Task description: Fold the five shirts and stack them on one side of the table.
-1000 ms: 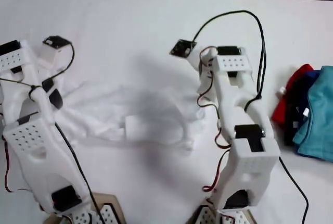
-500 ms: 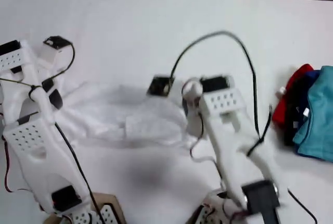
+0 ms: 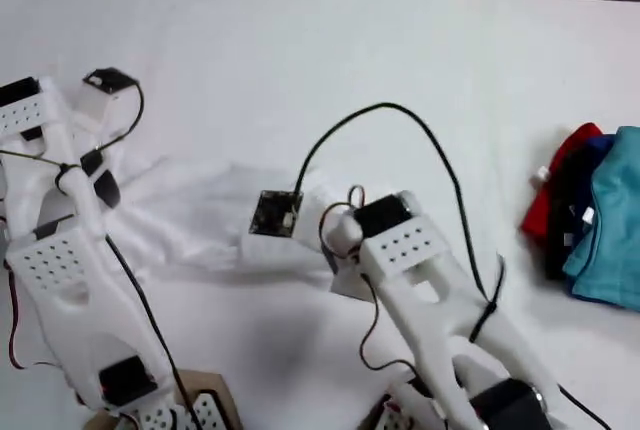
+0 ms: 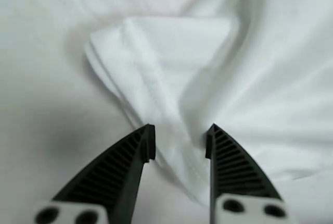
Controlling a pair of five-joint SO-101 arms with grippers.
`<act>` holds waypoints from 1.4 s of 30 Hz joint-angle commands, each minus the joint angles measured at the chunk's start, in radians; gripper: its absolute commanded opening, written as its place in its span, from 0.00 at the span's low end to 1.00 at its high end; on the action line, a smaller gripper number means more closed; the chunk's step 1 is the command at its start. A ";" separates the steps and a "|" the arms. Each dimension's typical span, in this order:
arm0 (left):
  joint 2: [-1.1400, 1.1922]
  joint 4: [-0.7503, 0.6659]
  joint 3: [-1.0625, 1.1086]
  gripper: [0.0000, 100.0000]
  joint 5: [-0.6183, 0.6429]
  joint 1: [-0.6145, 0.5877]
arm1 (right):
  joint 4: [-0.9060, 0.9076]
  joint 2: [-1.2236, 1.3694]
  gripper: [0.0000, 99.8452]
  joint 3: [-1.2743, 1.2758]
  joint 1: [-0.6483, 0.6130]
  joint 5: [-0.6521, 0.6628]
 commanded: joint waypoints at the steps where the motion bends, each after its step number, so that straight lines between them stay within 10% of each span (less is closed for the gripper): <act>1: -0.005 -0.003 -0.007 0.18 0.000 0.011 | -0.081 0.088 0.05 0.014 0.027 -0.002; 12: -0.008 0.000 -0.010 0.18 0.000 0.009 | -0.147 0.275 0.05 0.011 0.266 0.133; 26: -0.115 0.160 -0.213 0.18 0.072 0.008 | 0.076 0.067 0.12 -0.371 0.105 0.014; 42: -0.146 0.081 0.079 0.23 0.193 -0.025 | -0.219 0.450 0.17 -0.442 0.188 -0.087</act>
